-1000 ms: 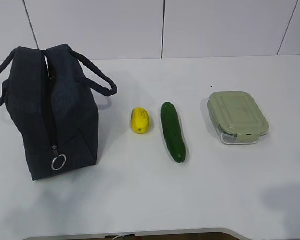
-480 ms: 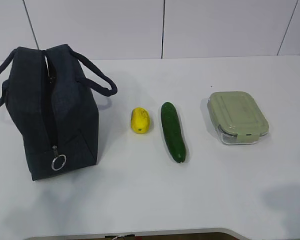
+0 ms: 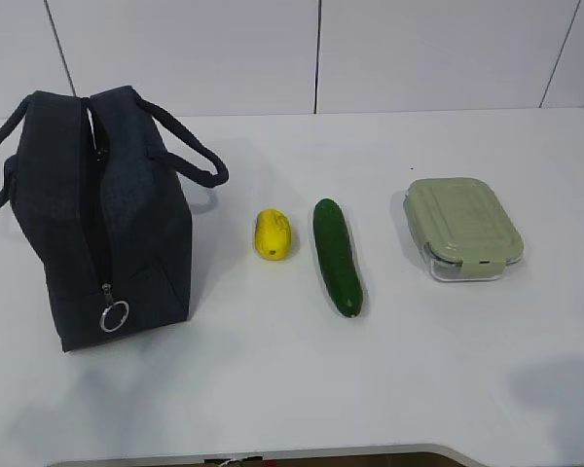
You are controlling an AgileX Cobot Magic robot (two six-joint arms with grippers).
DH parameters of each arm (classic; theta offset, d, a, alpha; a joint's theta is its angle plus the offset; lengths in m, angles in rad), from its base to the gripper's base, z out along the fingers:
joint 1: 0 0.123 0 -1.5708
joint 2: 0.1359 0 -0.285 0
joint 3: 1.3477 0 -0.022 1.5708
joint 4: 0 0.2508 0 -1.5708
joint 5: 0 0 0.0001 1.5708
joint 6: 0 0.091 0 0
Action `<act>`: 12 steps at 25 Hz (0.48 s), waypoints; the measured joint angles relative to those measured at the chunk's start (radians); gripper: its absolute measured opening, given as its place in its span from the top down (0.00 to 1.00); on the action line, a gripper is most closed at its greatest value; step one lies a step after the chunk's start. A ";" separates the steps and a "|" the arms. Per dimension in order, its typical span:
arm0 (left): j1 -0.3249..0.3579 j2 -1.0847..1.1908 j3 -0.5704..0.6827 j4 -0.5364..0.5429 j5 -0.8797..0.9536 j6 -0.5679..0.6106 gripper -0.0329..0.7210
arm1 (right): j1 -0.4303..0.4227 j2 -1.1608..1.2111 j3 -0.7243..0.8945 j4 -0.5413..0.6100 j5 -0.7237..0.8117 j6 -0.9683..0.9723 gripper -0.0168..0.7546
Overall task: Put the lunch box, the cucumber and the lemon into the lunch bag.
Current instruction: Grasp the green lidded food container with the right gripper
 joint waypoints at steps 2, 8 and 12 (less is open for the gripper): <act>0.000 0.000 0.000 0.000 0.000 0.000 0.47 | 0.000 0.000 0.000 -0.002 0.000 0.000 0.43; 0.000 0.000 0.000 0.000 0.000 0.000 0.47 | 0.000 0.000 0.000 -0.002 0.000 0.004 0.43; 0.000 0.000 0.000 0.000 0.000 0.000 0.47 | 0.000 0.000 -0.015 0.004 0.000 0.025 0.41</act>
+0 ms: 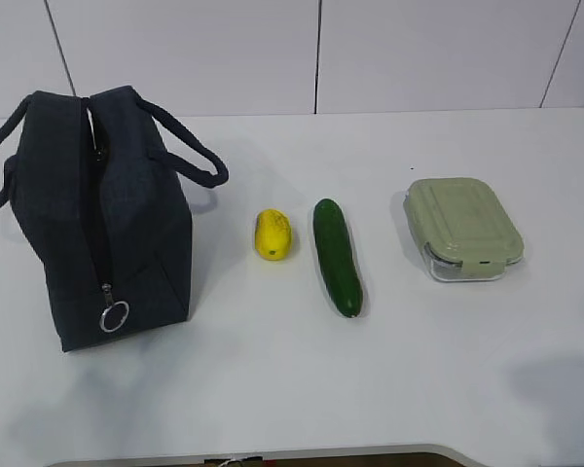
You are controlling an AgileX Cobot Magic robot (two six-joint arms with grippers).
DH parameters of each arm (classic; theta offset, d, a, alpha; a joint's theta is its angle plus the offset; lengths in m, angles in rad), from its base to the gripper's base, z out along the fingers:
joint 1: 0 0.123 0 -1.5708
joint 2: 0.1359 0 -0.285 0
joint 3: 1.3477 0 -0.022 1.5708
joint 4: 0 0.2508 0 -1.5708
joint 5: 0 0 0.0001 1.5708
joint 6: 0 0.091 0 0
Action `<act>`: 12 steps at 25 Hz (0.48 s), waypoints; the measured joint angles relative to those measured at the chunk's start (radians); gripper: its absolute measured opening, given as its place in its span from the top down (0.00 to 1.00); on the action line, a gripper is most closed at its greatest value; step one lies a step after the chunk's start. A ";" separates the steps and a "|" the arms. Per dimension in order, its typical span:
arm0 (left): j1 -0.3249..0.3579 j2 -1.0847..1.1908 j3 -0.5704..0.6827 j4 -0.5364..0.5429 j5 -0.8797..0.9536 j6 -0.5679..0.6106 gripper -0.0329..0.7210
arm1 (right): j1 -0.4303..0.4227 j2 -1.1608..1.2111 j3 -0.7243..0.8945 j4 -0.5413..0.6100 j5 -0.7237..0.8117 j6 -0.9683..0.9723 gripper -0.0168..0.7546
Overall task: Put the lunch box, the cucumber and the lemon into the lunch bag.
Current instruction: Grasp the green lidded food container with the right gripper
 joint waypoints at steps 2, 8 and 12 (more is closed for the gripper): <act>0.000 0.000 0.000 0.000 0.000 0.000 0.47 | 0.000 0.029 -0.016 0.010 -0.002 0.025 0.38; 0.000 0.000 0.000 0.000 0.000 0.000 0.47 | 0.000 0.245 -0.118 0.028 -0.028 0.070 0.33; 0.000 0.000 0.000 0.000 0.000 0.000 0.48 | 0.000 0.428 -0.221 0.028 -0.043 0.072 0.33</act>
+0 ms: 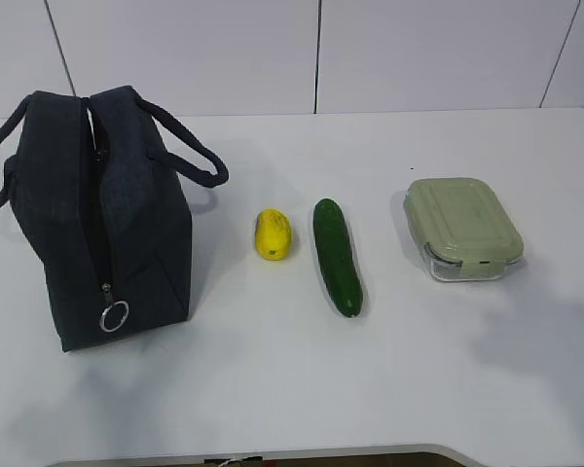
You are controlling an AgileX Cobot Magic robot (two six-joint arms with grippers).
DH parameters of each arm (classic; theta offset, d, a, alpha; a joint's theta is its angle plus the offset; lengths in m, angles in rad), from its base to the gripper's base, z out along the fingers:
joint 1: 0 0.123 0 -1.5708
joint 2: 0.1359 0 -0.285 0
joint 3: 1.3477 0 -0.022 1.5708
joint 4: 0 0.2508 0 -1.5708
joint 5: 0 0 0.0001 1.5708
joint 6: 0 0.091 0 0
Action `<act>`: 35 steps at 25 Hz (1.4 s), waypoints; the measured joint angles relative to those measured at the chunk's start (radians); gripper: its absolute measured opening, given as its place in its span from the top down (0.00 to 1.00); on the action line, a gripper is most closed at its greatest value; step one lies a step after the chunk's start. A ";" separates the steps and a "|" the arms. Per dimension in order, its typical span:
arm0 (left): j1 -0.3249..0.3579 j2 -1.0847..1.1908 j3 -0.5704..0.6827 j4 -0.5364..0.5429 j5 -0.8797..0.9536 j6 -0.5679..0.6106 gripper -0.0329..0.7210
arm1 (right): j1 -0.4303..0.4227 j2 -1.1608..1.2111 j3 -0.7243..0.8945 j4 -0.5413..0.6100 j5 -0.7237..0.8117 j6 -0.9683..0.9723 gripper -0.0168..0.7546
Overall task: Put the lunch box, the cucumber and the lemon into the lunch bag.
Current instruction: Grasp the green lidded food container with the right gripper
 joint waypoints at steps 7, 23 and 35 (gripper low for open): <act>0.000 0.000 0.000 0.000 0.000 0.000 0.48 | 0.000 0.311 -0.193 0.029 -0.034 -0.061 0.33; 0.000 0.000 0.000 0.000 0.000 0.000 0.51 | -0.005 0.797 -0.579 0.181 -0.065 -0.261 0.33; 0.000 0.000 0.000 0.000 0.000 0.000 0.51 | -0.264 1.006 -0.615 0.583 0.043 -0.577 0.33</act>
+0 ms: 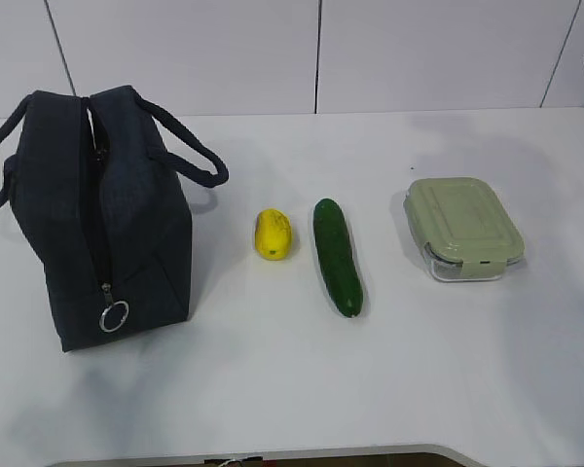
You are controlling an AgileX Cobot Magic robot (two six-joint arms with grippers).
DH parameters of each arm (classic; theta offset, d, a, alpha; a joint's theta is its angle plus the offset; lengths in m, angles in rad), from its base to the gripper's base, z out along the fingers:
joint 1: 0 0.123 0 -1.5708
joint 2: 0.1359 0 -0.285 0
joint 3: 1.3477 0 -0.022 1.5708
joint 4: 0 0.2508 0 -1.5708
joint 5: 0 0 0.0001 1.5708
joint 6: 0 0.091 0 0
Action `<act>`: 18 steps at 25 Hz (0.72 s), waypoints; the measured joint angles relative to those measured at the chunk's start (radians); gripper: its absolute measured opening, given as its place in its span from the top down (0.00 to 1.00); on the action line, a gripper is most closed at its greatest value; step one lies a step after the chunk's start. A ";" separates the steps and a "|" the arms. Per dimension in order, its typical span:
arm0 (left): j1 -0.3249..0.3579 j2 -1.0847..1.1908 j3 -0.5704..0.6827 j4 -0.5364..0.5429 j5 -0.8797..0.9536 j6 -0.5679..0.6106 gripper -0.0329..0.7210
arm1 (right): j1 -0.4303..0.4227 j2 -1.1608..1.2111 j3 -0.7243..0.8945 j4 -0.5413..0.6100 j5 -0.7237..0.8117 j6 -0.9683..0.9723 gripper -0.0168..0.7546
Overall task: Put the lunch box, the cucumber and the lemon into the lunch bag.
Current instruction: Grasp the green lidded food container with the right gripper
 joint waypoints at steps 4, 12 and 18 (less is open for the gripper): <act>0.000 0.000 0.000 0.000 0.000 0.000 0.51 | -0.090 0.081 -0.002 0.165 0.054 -0.109 0.33; 0.000 0.000 0.000 0.000 0.000 0.000 0.51 | -0.119 0.297 -0.006 0.277 0.071 -0.167 0.32; 0.000 0.000 0.000 0.000 0.000 0.000 0.52 | -0.119 0.422 -0.008 0.294 0.068 -0.175 0.19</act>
